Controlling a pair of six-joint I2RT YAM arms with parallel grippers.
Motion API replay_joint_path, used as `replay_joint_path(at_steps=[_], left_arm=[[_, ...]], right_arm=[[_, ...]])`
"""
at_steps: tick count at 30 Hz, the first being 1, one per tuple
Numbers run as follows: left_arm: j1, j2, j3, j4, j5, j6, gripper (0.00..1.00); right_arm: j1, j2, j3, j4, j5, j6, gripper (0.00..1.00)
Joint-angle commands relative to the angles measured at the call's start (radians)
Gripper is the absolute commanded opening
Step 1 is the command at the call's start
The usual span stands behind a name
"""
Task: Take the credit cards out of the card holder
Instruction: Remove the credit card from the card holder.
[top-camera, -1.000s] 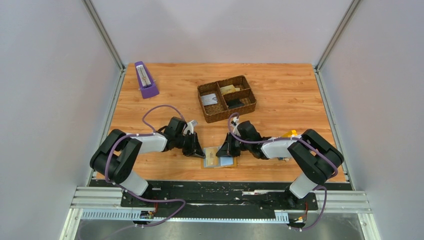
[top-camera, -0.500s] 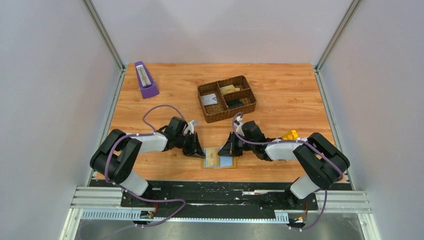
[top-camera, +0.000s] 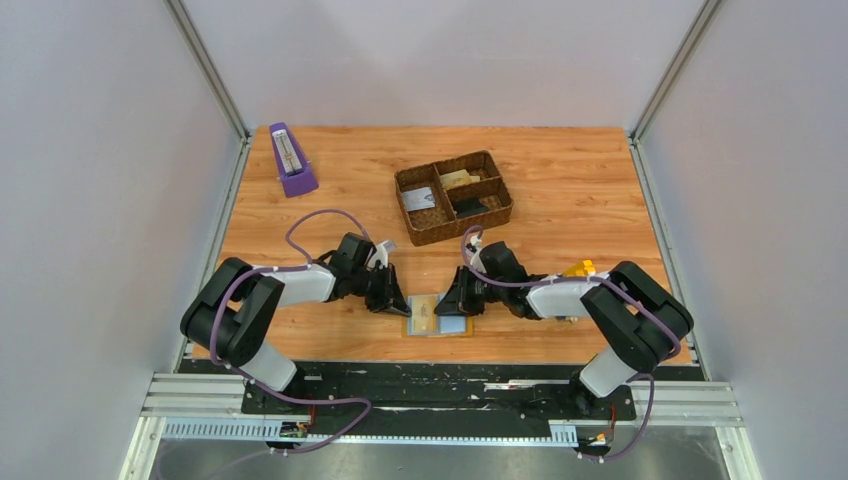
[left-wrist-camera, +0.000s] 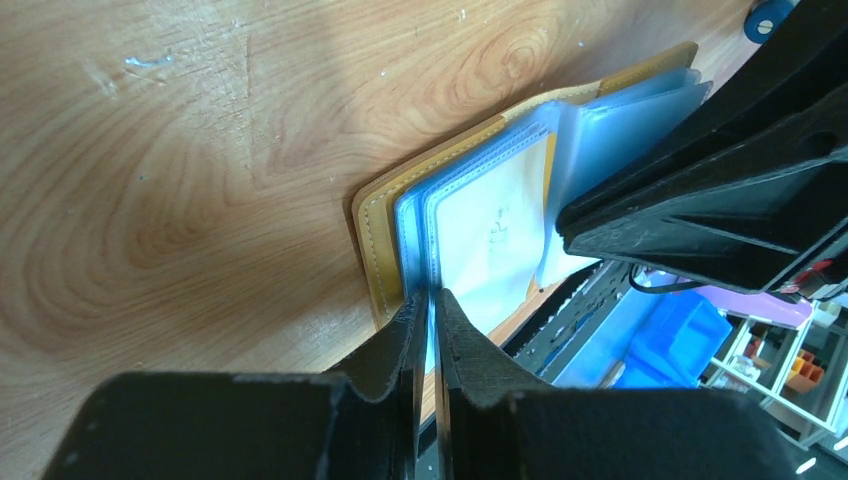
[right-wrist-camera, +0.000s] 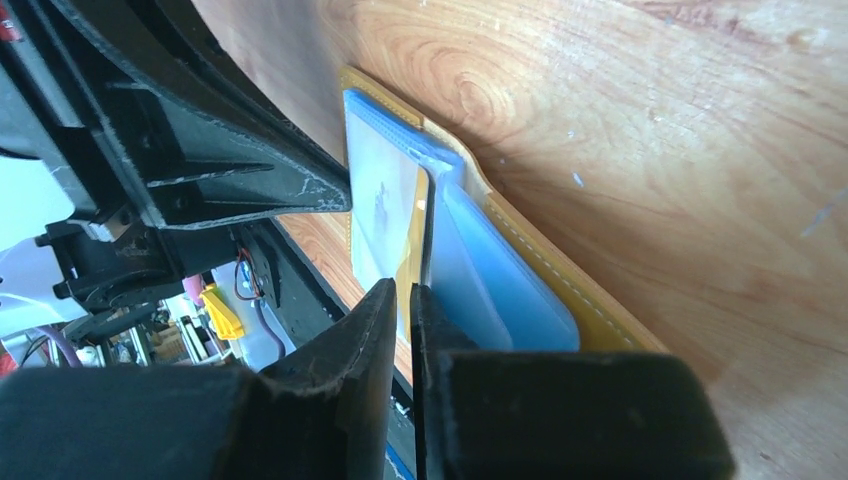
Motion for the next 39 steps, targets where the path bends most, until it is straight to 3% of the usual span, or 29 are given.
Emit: replay_joint_path(at_steps=[1, 14, 24, 26, 30, 39], left_arm=[[-0.004, 0.038, -0.04, -0.052, -0.111, 0.034, 0.16], [-0.004, 0.042, -0.043, -0.044, -0.107, 0.032, 0.16], [-0.004, 0.047, -0.045, -0.041, -0.11, 0.028, 0.16], [-0.004, 0.049, -0.044, -0.041, -0.109, 0.03, 0.16], [-0.004, 0.055, -0.044, -0.043, -0.114, 0.033, 0.15], [-0.004, 0.071, -0.02, -0.108, -0.165, 0.049, 0.15]], right_arm=[[0.023, 0.04, 0.05, -0.004, 0.032, 0.027, 0.14], [0.065, 0.035, 0.11, -0.17, 0.179, -0.006, 0.17], [0.069, 0.071, 0.085, -0.089, 0.13, 0.022, 0.21], [0.064, 0.072, 0.059, -0.023, 0.101, 0.037, 0.18], [0.041, 0.058, 0.0, 0.106, 0.064, 0.057, 0.01], [-0.02, -0.019, -0.05, 0.114, 0.037, 0.027, 0.0]])
